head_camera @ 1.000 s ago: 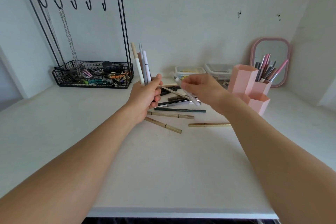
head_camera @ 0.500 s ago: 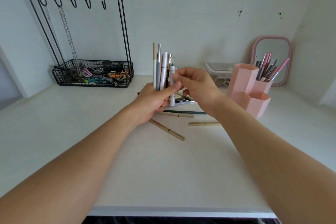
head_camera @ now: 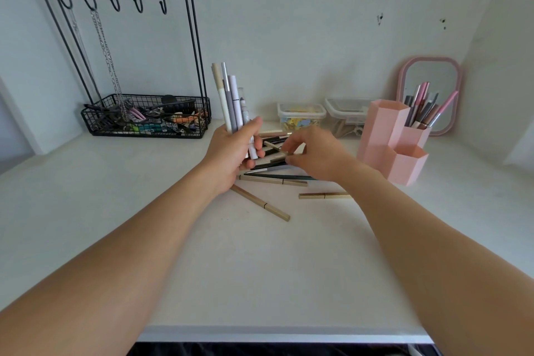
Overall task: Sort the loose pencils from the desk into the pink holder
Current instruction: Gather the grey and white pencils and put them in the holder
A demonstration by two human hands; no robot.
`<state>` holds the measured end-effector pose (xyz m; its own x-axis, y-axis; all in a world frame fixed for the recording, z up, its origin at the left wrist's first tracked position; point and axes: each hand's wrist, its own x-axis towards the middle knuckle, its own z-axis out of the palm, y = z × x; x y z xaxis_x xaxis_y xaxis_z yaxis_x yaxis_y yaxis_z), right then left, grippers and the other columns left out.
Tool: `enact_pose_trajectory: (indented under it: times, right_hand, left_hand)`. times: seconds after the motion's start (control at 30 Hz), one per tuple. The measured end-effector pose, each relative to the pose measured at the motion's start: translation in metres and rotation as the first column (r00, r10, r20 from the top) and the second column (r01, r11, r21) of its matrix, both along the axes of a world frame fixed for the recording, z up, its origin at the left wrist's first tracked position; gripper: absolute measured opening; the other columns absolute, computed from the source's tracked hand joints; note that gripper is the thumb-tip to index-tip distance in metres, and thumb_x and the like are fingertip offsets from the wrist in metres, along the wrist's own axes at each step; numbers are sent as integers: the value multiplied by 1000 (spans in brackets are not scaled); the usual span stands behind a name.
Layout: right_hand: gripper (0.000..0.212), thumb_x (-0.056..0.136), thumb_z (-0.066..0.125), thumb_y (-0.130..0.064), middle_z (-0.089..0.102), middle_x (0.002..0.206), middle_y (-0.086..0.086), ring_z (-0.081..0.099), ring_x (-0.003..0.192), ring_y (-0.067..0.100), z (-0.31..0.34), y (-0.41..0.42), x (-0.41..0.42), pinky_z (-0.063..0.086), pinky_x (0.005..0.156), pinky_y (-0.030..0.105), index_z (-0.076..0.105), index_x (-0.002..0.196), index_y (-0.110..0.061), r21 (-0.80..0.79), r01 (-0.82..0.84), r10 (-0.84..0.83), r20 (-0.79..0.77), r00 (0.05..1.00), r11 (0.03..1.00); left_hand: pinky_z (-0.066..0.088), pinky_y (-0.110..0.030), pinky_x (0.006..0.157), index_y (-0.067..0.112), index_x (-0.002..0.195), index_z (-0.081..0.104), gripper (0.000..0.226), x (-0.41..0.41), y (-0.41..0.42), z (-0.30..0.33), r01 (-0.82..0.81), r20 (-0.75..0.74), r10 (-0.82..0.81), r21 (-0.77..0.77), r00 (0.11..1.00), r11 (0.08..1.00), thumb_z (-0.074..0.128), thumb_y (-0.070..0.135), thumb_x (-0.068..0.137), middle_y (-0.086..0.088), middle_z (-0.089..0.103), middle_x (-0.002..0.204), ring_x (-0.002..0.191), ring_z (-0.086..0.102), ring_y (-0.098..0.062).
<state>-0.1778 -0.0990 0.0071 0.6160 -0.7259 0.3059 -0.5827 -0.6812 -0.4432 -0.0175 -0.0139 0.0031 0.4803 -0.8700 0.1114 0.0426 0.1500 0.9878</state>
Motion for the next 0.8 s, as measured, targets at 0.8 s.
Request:
enact_pose_trajectory:
  times: [0.8]
  right_hand:
    - [21,87,73,-29,58,100,-3,55,98,17,11,-2,-13,37,79,25,71,105,-17,24,-78,81,-307,948,997]
  left_hand:
    - [31,-22,44,23,80,55,30,2,-1,-1,-66,31,66,23,997,998,67,47,93,5,50,54,50,48,-11]
